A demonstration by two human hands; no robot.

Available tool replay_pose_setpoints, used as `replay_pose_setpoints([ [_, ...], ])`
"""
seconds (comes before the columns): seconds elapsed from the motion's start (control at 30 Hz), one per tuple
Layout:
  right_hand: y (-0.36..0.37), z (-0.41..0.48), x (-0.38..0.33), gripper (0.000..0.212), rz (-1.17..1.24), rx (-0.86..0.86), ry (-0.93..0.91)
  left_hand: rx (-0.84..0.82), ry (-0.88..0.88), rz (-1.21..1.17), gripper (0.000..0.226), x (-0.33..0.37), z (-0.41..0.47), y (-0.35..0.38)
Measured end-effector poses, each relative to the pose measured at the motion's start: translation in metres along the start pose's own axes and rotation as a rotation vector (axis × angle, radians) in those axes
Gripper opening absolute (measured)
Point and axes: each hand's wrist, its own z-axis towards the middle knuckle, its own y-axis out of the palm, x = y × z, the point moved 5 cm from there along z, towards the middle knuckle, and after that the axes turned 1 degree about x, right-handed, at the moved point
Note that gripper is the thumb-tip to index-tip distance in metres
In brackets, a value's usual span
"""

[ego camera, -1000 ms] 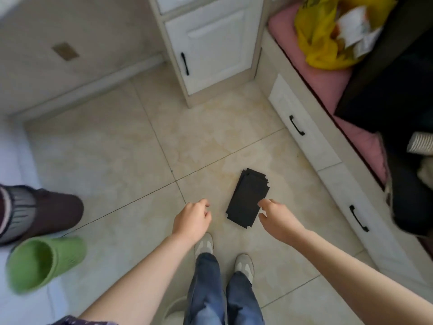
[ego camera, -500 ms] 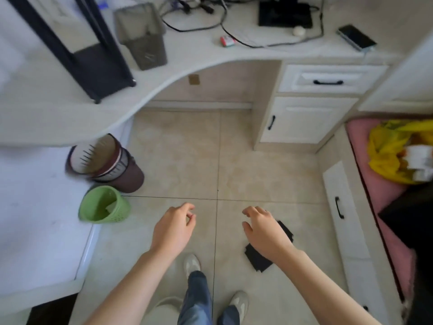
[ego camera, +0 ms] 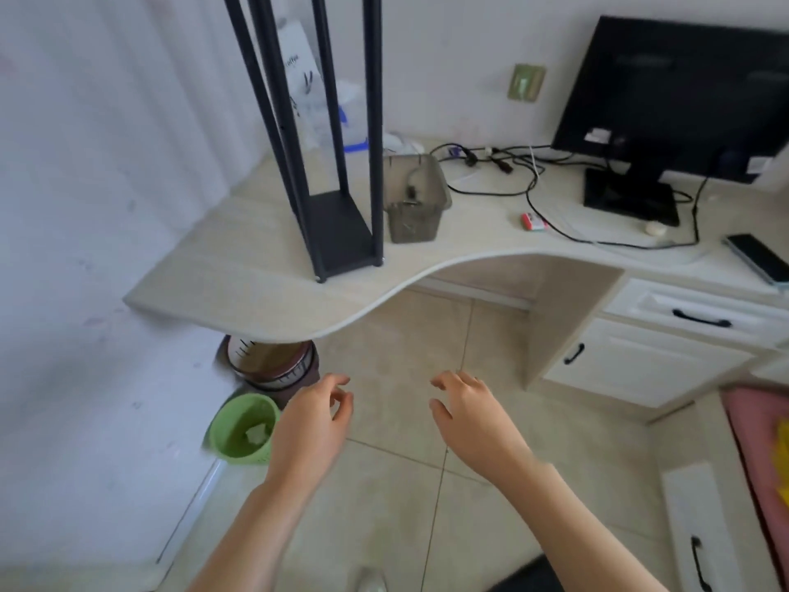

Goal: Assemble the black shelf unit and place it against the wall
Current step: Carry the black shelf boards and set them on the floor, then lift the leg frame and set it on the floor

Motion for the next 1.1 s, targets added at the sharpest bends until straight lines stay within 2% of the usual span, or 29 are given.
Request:
replay_pose_setpoints([
  [0.17,-0.025,0.048,-0.034,0.038,-0.003,0.063,-0.068,0.061,0.036,0.023,0.026,0.013,0.046,-0.03],
  [0.4,-0.064,0.121,-0.064,0.037,0.038,0.13,-0.158,0.166,-0.004,0.02,0.027,0.03,0.112,-0.048],
  [0.57,-0.096,0.184,-0.08,0.036,0.055,0.139,-0.239,0.307,-0.041,-0.008,0.025,0.046,0.162,-0.064],
  [0.83,-0.153,0.278,-0.092,0.035,0.138,0.184,-0.298,0.491,-0.127,-0.155,0.03,0.074,0.233,-0.085],
  [0.97,-0.168,0.319,-0.104,0.044,0.245,0.203,-0.33,0.592,-0.158,-0.233,0.035,0.076,0.262,-0.092],
  [1.1,-0.177,0.344,-0.122,0.046,0.347,0.213,-0.346,0.645,-0.222,-0.416,0.033,0.075,0.289,-0.101],
])
